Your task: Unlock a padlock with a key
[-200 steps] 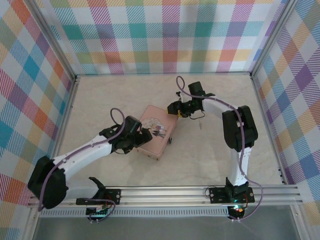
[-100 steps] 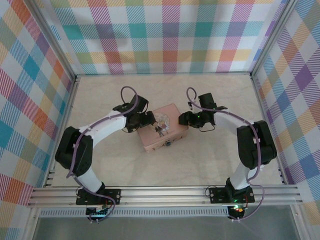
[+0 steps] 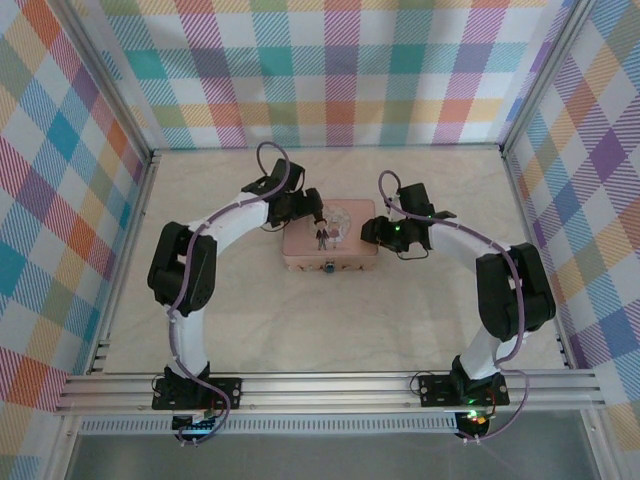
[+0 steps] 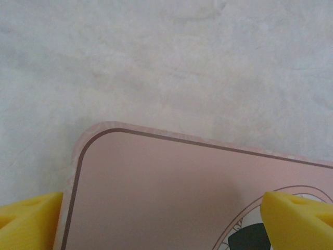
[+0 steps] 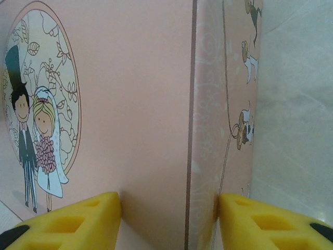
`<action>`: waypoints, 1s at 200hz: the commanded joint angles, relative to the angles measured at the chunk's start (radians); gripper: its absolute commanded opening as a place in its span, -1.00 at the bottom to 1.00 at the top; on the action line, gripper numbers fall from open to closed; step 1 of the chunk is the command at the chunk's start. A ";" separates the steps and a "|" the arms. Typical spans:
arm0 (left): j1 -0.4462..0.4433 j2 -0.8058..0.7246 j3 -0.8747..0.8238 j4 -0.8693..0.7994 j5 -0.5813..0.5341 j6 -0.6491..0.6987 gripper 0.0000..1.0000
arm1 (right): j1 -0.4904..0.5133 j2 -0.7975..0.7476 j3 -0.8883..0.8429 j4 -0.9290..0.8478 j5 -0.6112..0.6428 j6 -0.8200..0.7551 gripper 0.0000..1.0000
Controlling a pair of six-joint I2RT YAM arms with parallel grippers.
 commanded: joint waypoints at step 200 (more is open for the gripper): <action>0.094 -0.178 -0.133 0.117 0.167 0.004 0.95 | -0.060 -0.108 0.002 -0.103 0.120 -0.023 0.34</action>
